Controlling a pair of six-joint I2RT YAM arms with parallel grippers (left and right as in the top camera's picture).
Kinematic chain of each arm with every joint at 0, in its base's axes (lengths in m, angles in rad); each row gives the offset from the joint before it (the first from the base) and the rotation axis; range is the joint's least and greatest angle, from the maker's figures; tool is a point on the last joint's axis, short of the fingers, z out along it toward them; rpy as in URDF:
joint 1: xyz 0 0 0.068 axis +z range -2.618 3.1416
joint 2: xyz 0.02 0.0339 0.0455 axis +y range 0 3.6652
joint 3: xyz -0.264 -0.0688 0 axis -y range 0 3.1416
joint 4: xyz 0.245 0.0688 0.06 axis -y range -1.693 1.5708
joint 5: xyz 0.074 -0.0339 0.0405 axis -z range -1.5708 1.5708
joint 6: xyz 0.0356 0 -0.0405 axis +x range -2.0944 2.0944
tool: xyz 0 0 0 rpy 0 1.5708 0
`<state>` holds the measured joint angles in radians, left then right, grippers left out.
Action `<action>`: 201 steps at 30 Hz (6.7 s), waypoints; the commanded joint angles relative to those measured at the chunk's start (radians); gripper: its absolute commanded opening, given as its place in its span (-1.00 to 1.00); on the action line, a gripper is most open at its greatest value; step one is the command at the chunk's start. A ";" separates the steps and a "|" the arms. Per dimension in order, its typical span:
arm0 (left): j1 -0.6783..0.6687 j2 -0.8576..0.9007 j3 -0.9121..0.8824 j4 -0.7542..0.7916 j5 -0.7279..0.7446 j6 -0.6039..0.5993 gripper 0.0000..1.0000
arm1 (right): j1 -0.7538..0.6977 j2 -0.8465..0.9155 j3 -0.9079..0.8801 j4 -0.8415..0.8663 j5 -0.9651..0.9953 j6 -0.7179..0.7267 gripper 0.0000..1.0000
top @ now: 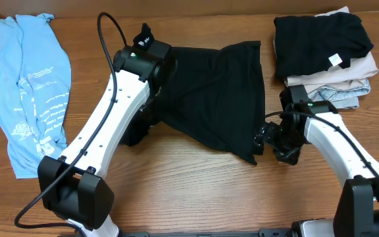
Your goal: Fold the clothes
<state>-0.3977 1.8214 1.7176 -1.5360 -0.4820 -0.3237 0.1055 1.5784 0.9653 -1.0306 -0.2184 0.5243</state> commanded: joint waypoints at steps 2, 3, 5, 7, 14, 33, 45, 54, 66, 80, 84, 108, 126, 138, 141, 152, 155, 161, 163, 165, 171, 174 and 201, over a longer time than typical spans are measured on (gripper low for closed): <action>-0.003 0.002 0.026 0.027 0.068 -0.020 -0.92 | 0.026 0.002 -0.083 0.109 -0.108 0.011 0.59; -0.003 0.002 0.026 0.031 0.087 -0.021 -0.92 | 0.034 0.002 -0.096 0.129 -0.109 0.012 0.57; -0.003 0.002 0.026 0.045 0.113 -0.020 -0.92 | 0.054 0.002 -0.114 0.162 -0.108 0.011 0.58; -0.003 0.002 0.026 0.053 0.116 -0.021 -0.91 | 0.076 0.002 -0.127 0.192 -0.097 0.011 0.57; -0.003 0.002 0.026 0.055 0.115 -0.013 -0.91 | 0.181 0.002 -0.161 0.256 -0.022 0.080 0.49; -0.002 0.002 0.026 0.039 0.110 -0.012 -0.91 | 0.069 -0.048 0.014 -0.039 0.135 0.087 -0.92; -0.004 0.002 0.013 -0.003 0.344 0.078 -0.92 | -0.042 -0.064 0.365 -0.269 0.033 -0.140 -0.92; -0.030 0.002 0.003 -0.068 0.402 0.145 -0.70 | -0.083 -0.064 0.403 -0.318 0.033 -0.177 -0.92; -0.056 0.002 -0.051 -0.024 0.473 0.159 -0.91 | -0.134 -0.064 0.403 -0.326 0.034 -0.212 -0.92; 0.226 -0.270 -0.068 0.174 0.454 -0.046 -0.92 | -0.181 -0.231 0.388 -0.339 0.045 -0.183 -0.92; 0.309 -0.240 -0.075 0.264 0.449 0.035 -0.86 | -0.180 -0.253 0.366 -0.346 0.045 -0.180 -0.92; 0.469 0.222 -0.035 0.347 0.593 0.122 -0.92 | -0.412 -0.252 0.194 -0.223 0.039 -0.182 -0.92; 0.423 -0.129 0.154 -0.035 0.658 0.128 -0.91 | -0.423 -0.253 0.183 -0.231 0.011 -0.220 -0.92; 0.217 -0.574 -0.506 0.185 0.636 -0.130 0.01 | -0.423 -0.253 0.183 -0.234 -0.011 -0.261 -0.92; 0.164 -0.618 -0.655 0.278 0.684 -0.130 0.19 | -0.423 -0.252 0.183 -0.232 -0.012 -0.264 -0.92; 0.122 -0.509 -0.938 0.563 0.684 -0.180 0.18 | -0.423 -0.253 0.183 -0.235 -0.012 -0.286 -0.92; 0.122 -0.455 -0.939 0.620 0.682 -0.167 0.18 | -0.423 -0.252 0.183 -0.235 -0.012 -0.286 -0.92; 0.099 -0.294 -0.942 0.687 0.649 -0.105 0.19 | -0.423 -0.253 0.183 -0.236 -0.012 -0.285 -0.92; 0.094 -0.247 -0.942 0.686 0.655 -0.105 0.15 | -0.423 -0.253 0.183 -0.239 -0.012 -0.285 -0.92; 0.094 -0.208 -0.942 0.680 0.664 -0.105 0.11 | -0.423 -0.253 0.183 -0.238 -0.012 -0.285 -0.92; 0.095 -0.195 -0.940 0.686 0.665 -0.103 -0.27 | -0.423 -0.253 0.183 -0.231 -0.012 -0.263 -0.92; 0.107 -0.195 -0.925 0.690 0.645 -0.093 -0.76 | -0.423 -0.253 0.183 -0.234 -0.012 -0.263 -0.92; 0.405 -0.193 -0.100 0.044 0.315 0.153 -0.92 | -0.420 -0.253 0.121 -0.408 -0.024 -0.213 -0.92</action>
<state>0.0017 1.6291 1.6054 -1.4860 -0.1406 -0.2165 -0.3138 1.3308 1.1038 -1.4391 -0.2321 0.2787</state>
